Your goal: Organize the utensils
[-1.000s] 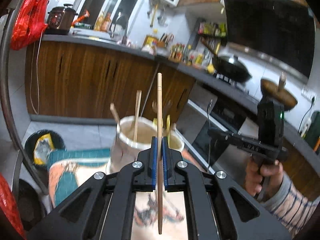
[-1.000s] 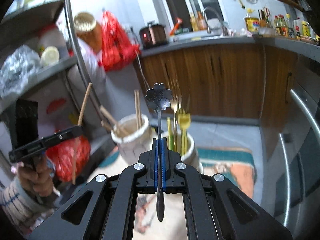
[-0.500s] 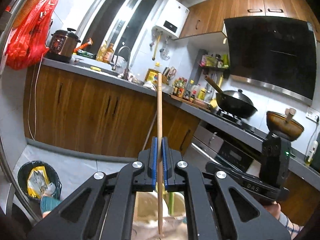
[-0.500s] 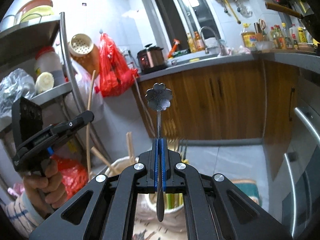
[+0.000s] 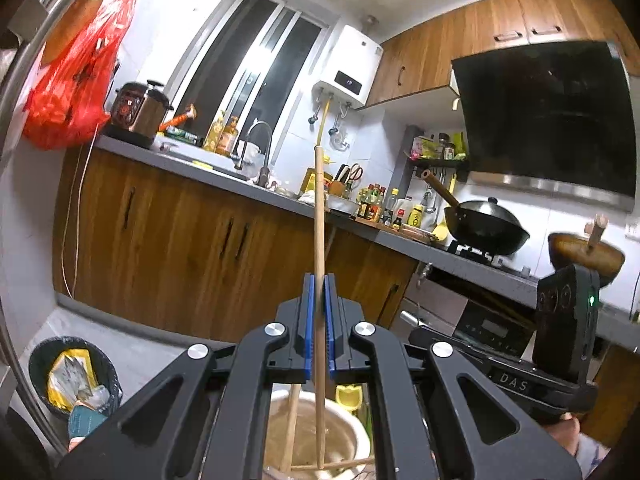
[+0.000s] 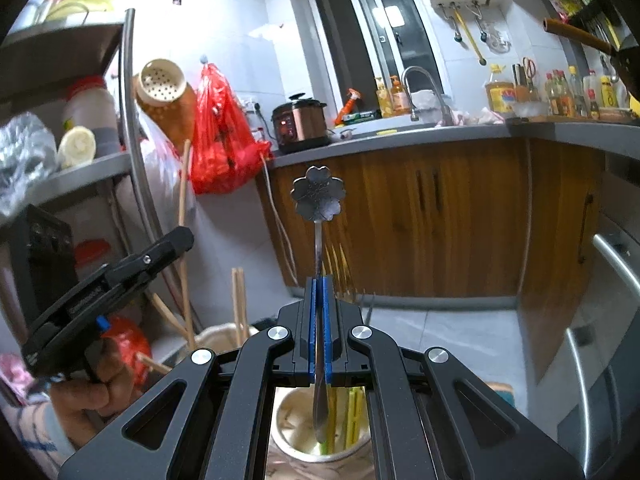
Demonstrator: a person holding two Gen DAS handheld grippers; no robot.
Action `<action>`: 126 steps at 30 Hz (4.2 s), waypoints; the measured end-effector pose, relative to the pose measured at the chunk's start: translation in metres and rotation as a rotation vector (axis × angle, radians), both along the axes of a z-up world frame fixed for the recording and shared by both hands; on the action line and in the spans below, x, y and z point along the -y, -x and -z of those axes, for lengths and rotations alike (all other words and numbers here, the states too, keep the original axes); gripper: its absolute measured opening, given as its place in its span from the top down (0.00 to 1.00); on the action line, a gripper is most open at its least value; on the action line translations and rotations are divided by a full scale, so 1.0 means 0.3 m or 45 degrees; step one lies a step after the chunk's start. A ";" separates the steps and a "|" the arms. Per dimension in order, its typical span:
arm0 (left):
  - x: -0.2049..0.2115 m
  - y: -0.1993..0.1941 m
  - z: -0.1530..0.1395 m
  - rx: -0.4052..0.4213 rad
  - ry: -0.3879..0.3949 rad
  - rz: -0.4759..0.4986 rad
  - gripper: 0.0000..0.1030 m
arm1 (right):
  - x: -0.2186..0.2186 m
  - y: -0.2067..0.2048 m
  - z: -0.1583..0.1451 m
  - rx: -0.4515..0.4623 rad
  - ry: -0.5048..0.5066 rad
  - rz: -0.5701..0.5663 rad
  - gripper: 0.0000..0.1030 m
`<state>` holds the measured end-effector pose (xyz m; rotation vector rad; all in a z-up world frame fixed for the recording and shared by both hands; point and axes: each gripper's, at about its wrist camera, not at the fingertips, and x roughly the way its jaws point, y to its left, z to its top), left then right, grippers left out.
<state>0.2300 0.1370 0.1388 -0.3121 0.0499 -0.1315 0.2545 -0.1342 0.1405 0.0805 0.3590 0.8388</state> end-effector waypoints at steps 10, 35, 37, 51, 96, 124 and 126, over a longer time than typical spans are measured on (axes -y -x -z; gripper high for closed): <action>0.093 0.067 0.124 -0.041 -0.168 -0.035 0.95 | -0.005 0.038 0.099 -0.029 0.101 0.007 0.96; 0.111 0.024 0.124 -0.289 -0.331 -0.169 0.60 | -0.038 0.010 0.175 -0.111 0.282 0.049 0.94; 0.117 0.039 0.112 -0.266 -0.343 -0.179 0.55 | -0.033 0.014 0.171 -0.110 0.268 0.051 0.92; 0.067 0.279 0.117 -0.195 -0.153 -0.276 0.06 | 0.071 0.177 0.118 0.018 0.155 0.129 0.65; 0.185 0.396 0.168 -0.291 -0.308 -0.258 0.05 | 0.189 0.416 0.179 0.181 0.114 0.149 0.11; 0.177 0.399 0.163 -0.285 -0.308 -0.249 0.05 | 0.196 0.409 0.173 0.196 0.113 0.128 0.05; 0.176 0.398 0.163 -0.284 -0.309 -0.247 0.05 | 0.197 0.409 0.173 0.196 0.114 0.127 0.05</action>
